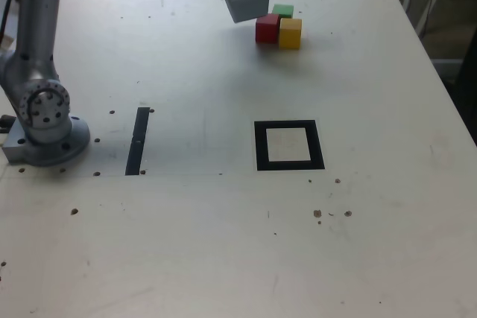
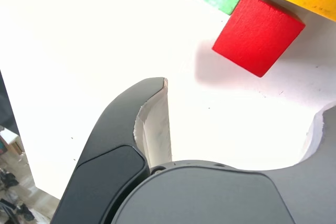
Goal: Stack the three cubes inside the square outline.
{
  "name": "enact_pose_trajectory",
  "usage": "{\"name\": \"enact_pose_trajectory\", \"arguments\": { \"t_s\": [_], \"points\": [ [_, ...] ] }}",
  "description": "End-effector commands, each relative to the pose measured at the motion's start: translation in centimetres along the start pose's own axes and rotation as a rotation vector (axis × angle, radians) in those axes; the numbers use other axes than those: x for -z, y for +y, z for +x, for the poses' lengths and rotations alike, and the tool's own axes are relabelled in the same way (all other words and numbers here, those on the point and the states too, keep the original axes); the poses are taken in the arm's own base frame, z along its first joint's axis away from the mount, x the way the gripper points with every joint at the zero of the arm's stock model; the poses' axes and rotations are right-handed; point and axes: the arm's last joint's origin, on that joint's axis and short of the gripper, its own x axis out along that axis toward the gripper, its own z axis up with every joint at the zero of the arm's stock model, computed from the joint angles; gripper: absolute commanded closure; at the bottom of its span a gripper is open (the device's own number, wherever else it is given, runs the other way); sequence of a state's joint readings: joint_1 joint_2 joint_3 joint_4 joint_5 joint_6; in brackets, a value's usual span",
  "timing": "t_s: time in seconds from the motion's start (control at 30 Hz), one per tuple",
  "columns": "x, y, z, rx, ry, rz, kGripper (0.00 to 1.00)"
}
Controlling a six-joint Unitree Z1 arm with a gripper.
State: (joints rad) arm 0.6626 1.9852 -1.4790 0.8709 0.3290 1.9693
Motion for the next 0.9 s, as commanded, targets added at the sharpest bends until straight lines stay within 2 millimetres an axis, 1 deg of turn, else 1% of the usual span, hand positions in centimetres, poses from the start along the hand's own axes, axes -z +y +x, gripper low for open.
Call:
{"name": "enact_pose_trajectory", "arguments": {
  "t_s": [0.0, 0.2, 0.47, 0.67, 0.87],
  "points": [
    [-0.2, 0.3, 0.2, -0.007, -0.002, 0.016, 0.07],
    [-0.4, 0.6, 0.9, -0.018, -0.003, 0.043, 0.08],
    [-0.4, 2.0, 2.3, -0.036, 0.005, 0.042, 0.08],
    [-0.3, 2.8, 2.5, -0.049, 0.011, 0.054, 0.08],
    [-0.3, 3.1, 2.6, -0.048, 0.009, 0.060, 0.08]
  ]
}}
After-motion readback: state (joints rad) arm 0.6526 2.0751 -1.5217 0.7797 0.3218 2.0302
